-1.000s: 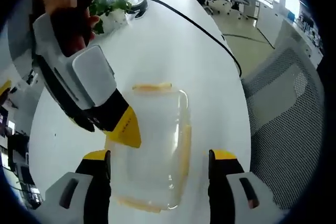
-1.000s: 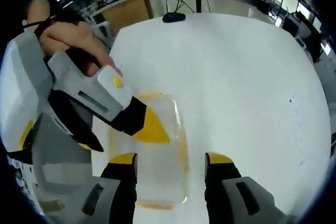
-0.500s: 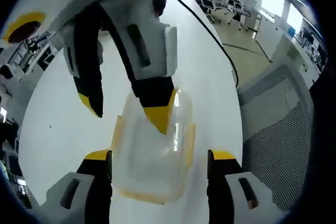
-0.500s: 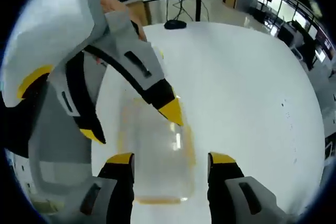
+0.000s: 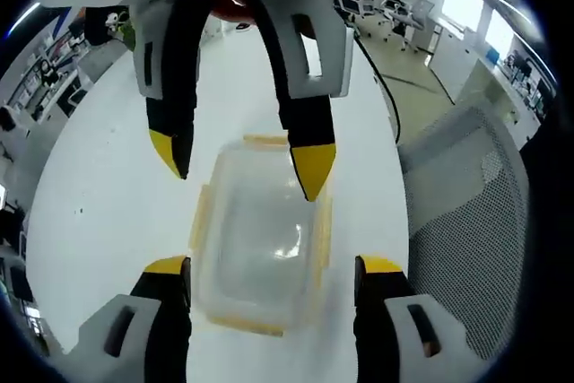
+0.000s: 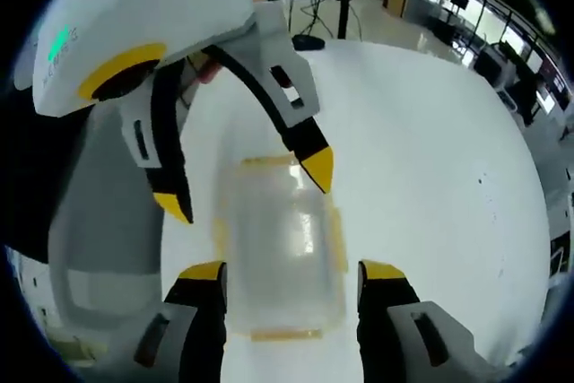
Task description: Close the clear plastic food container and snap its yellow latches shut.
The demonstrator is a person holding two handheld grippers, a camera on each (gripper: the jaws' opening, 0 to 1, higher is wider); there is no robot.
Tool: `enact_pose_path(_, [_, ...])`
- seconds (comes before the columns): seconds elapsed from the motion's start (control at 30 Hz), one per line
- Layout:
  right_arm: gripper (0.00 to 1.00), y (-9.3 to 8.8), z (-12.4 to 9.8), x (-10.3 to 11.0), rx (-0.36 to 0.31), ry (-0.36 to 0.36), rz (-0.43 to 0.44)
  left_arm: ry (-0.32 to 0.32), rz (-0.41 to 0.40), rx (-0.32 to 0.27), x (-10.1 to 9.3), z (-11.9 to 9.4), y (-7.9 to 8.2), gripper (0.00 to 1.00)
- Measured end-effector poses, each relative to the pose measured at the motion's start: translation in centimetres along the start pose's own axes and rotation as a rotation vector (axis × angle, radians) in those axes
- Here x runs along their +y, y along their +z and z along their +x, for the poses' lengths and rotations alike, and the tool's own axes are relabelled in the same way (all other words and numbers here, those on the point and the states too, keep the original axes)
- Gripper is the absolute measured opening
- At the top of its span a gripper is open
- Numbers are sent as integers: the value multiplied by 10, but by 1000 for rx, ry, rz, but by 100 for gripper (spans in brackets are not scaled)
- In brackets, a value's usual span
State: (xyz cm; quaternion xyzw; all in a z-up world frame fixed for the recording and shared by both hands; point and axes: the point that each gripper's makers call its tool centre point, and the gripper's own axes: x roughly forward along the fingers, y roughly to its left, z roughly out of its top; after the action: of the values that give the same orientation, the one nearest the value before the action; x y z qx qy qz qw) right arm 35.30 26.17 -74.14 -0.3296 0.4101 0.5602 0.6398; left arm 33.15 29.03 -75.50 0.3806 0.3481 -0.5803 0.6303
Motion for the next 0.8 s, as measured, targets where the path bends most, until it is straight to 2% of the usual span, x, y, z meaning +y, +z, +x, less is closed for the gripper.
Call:
enact_pose_path(0.33, [62, -6, -1, 4, 9, -12, -12, -10, 1, 8, 5, 1, 0, 74])
enact_pose_path(0.5, [62, -8, 0, 5, 13, -17, -12, -22, 28, 7, 6, 0, 0, 76])
enact_pose_path(0.8, [69, -15, 5, 12, 43, -9, -49, -60, 50, 41, 11, 5, -5, 80])
